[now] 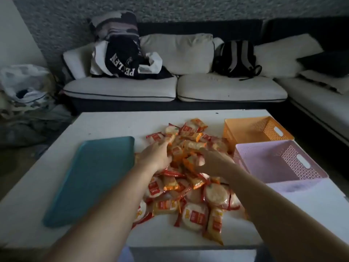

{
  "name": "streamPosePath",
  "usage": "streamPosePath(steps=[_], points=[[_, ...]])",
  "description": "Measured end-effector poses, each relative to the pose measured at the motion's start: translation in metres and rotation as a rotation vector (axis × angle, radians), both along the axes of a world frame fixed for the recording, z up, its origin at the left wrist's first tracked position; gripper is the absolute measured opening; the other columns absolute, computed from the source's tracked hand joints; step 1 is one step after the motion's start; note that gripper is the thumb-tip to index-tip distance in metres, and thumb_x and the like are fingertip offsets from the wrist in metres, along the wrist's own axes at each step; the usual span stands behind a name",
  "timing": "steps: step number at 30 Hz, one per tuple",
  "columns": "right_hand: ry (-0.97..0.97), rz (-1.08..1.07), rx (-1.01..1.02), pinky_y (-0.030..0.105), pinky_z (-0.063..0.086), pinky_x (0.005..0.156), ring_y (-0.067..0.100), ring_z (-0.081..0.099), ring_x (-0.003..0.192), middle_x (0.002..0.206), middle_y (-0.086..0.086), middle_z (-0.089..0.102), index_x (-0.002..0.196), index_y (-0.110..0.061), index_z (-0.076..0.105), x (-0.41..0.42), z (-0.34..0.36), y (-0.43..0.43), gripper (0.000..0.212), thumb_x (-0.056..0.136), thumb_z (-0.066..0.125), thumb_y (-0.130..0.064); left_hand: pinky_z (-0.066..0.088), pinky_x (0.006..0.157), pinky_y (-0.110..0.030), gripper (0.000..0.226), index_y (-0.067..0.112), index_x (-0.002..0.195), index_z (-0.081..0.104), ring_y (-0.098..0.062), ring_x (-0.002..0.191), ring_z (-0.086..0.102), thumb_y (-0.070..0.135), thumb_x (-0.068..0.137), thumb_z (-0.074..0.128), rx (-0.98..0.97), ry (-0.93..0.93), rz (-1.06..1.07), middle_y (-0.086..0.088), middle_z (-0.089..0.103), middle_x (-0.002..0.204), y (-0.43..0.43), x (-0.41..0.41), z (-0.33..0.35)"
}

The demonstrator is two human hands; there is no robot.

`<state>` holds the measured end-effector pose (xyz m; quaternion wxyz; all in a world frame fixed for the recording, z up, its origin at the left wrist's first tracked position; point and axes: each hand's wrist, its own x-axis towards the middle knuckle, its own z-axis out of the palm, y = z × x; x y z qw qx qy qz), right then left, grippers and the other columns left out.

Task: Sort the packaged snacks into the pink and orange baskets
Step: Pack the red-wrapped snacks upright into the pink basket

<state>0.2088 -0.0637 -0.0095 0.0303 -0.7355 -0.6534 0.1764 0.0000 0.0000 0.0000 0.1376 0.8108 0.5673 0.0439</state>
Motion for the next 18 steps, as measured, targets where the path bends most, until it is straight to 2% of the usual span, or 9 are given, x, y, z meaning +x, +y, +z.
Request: streamPosePath(steps=[2,4,7,10,12,14,15,16,18], points=[[0.022,-0.035,-0.063,0.051,0.051,0.097,0.037,0.051,0.129,0.146,0.009,0.047,0.155,-0.026,0.025,-0.003,-0.011,0.004,0.097,0.076,0.063,-0.069,0.048,0.102,-0.044,0.082,0.027,0.152,0.039,-0.029,0.131,0.052,0.061,0.083,0.067,-0.107,-0.041,0.06,-0.003,0.05,0.148,0.008,0.0,-0.016],[0.036,-0.051,-0.074,0.053,0.049,0.101,0.035,0.049,0.131,0.143,0.006,0.049,0.154,-0.029,0.026,-0.006,-0.023,0.002,0.105,0.07,0.066,-0.078,0.046,0.101,-0.038,0.092,0.018,0.15,0.042,-0.028,0.131,0.05,0.061,0.077,0.076,-0.211,-0.068,0.103,-0.002,0.052,0.144,0.009,-0.001,-0.029],[0.022,-0.08,0.015,0.052,0.047,0.104,0.032,0.043,0.136,0.145,0.003,0.048,0.153,-0.028,0.029,-0.004,-0.028,0.001,0.109,0.066,0.065,-0.083,0.043,0.084,-0.03,0.059,0.015,0.135,0.052,-0.021,0.107,0.055,0.037,0.085,0.076,-0.196,-0.203,0.127,0.001,0.058,0.121,0.012,-0.003,-0.041],[0.109,-0.167,0.129,0.05,0.043,0.107,0.032,0.042,0.137,0.147,0.006,0.047,0.15,-0.021,0.034,0.0,-0.026,-0.003,0.105,0.07,0.058,-0.084,0.042,0.078,-0.029,0.019,0.018,0.107,0.063,-0.023,0.1,0.06,0.017,0.088,0.064,-0.129,-0.422,0.268,0.003,0.063,0.101,0.017,-0.013,-0.039],[0.415,-0.274,0.247,0.048,0.047,0.099,0.029,0.052,0.123,0.135,0.006,0.055,0.139,-0.021,0.042,0.002,-0.018,-0.008,0.087,0.075,0.06,-0.078,0.049,0.078,-0.032,0.014,0.02,0.097,0.062,-0.027,0.098,0.063,0.016,0.085,0.061,-0.122,-0.658,0.421,0.004,0.064,0.093,0.017,-0.02,-0.03],[0.806,-0.39,0.3,0.041,0.043,0.09,0.019,0.056,0.107,0.125,0.0,0.057,0.124,-0.024,0.044,-0.004,-0.003,-0.012,0.062,0.085,0.062,-0.069,0.058,0.086,-0.045,0.028,0.02,0.108,0.061,-0.029,0.101,0.065,0.013,0.081,0.059,-0.283,-1.013,0.523,-0.003,0.066,0.103,0.002,-0.018,-0.018],[0.941,-0.405,0.278,0.039,0.039,0.09,0.015,0.054,0.104,0.125,-0.002,0.056,0.123,-0.023,0.043,-0.01,0.005,-0.014,0.058,0.088,0.057,-0.067,0.06,0.086,-0.052,0.03,0.019,0.112,0.062,-0.032,0.102,0.067,0.01,0.084,0.058,-0.404,-1.166,0.53,-0.009,0.067,0.108,-0.009,-0.012,-0.014],[1.008,-0.401,0.247,0.04,0.037,0.094,0.014,0.053,0.108,0.132,-0.001,0.054,0.129,-0.019,0.042,-0.017,0.009,-0.014,0.065,0.09,0.048,-0.071,0.059,0.087,-0.057,0.029,0.018,0.115,0.063,-0.035,0.102,0.068,0.008,0.088,0.055,-0.5,-1.251,0.525,-0.014,0.069,0.112,-0.019,-0.005,-0.013],[1.043,-0.393,0.187,0.048,0.029,0.111,0.022,0.041,0.136,0.156,0.0,0.036,0.152,-0.018,0.031,-0.037,0.011,-0.011,0.088,0.089,0.028,-0.079,0.056,0.092,-0.061,0.026,0.017,0.118,0.067,-0.037,0.105,0.07,0.018,0.096,0.054,-0.623,-1.32,0.492,-0.018,0.072,0.116,-0.037,0.012,-0.014]])
